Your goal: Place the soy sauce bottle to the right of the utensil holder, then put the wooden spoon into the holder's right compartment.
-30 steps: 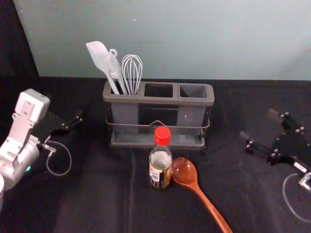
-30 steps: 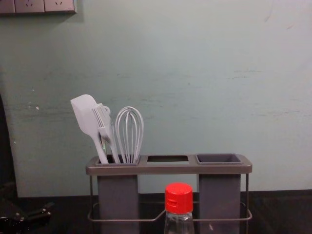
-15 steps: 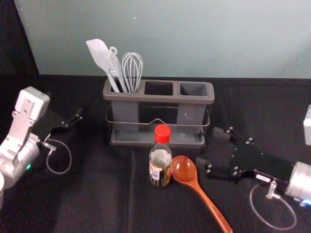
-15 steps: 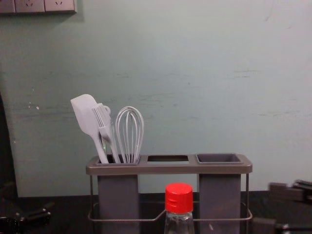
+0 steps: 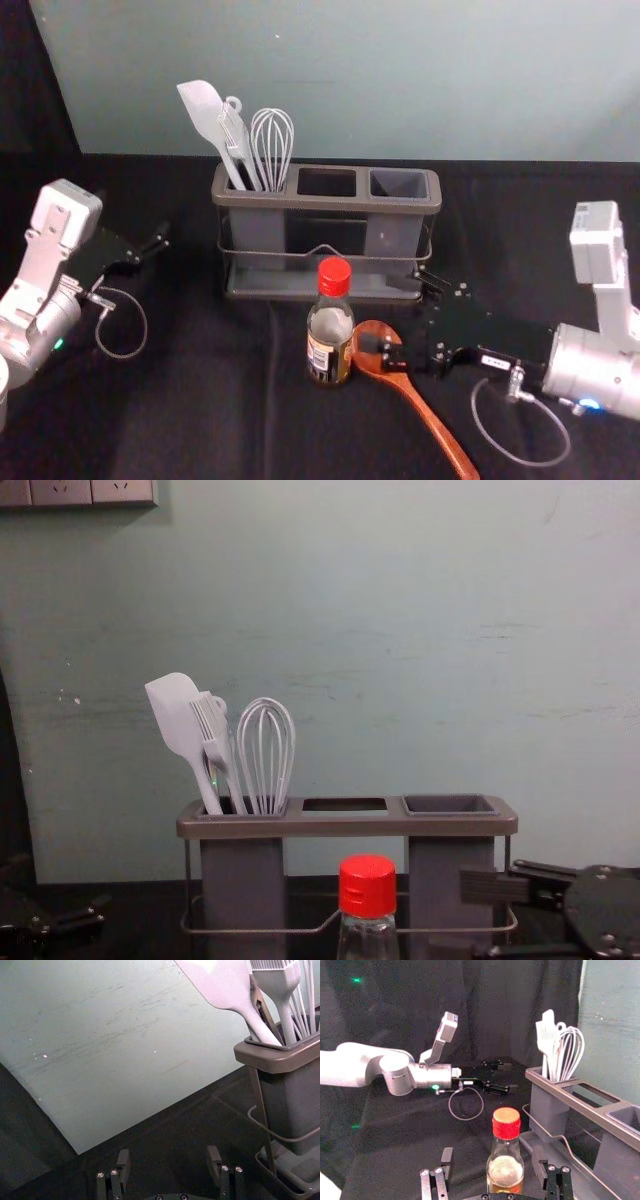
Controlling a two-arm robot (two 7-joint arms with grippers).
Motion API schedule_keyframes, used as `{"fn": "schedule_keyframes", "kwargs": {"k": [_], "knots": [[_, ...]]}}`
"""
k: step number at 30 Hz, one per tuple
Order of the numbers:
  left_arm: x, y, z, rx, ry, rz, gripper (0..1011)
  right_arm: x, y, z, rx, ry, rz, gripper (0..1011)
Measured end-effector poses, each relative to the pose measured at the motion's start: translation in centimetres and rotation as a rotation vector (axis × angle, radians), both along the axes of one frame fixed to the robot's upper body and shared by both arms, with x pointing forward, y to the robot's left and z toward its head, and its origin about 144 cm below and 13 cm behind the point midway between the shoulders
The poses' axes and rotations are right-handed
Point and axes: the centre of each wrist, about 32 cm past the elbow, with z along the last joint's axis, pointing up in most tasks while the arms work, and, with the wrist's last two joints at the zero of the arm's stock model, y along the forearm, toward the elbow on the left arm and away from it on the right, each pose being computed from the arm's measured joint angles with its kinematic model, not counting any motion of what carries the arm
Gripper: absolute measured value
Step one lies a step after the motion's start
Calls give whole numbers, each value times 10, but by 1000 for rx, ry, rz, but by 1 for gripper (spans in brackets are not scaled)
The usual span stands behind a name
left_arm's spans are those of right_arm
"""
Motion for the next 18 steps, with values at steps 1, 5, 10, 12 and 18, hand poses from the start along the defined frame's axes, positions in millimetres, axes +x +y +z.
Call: {"fn": "schedule_keyframes", "kwargs": {"k": [1, 5, 10, 12, 18], "knots": [[0, 0, 0, 0, 0, 0, 1005, 1, 1, 0, 1, 1, 2, 1003], [0, 0, 0, 0, 0, 0, 1005, 5, 7, 1, 7, 1, 11, 1003], [0, 0, 0, 0, 0, 0, 1005, 13, 16, 0, 20, 0, 18, 1003], [0, 0, 0, 0, 0, 0, 1005, 17, 20, 0, 23, -2, 19, 1003], [0, 0, 0, 0, 0, 0, 1005, 29, 29, -3, 20, -3, 21, 1003]]}}
